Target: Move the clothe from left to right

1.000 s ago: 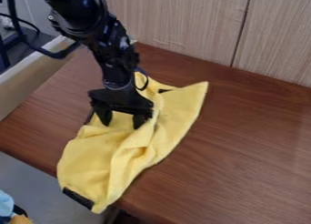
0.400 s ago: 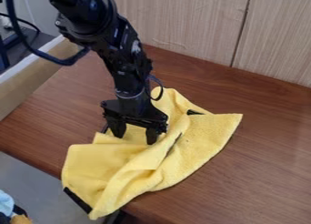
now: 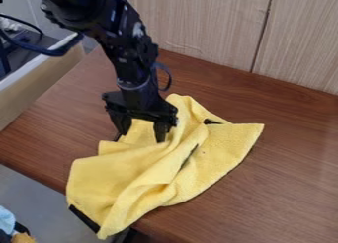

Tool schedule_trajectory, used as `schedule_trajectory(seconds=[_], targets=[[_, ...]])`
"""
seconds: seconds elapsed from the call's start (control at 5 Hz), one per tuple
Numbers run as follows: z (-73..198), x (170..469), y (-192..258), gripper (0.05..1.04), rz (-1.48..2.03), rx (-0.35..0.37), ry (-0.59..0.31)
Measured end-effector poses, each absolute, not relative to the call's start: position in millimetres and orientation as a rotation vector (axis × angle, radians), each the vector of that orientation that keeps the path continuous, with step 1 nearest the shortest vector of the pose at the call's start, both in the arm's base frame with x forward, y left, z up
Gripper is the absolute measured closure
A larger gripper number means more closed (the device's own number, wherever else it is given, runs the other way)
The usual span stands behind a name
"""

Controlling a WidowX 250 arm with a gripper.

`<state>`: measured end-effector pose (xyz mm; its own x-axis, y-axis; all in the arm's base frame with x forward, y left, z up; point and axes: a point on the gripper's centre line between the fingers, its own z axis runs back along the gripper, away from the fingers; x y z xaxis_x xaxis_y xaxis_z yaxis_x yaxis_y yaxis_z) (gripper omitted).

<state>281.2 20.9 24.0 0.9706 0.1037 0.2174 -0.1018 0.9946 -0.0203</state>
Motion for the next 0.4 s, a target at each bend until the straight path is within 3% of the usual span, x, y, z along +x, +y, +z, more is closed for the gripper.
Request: schedule_trajectory(seconds=[0.4], targets=[[74, 277, 31, 0.084, 0.127, -0.030, -0.313]])
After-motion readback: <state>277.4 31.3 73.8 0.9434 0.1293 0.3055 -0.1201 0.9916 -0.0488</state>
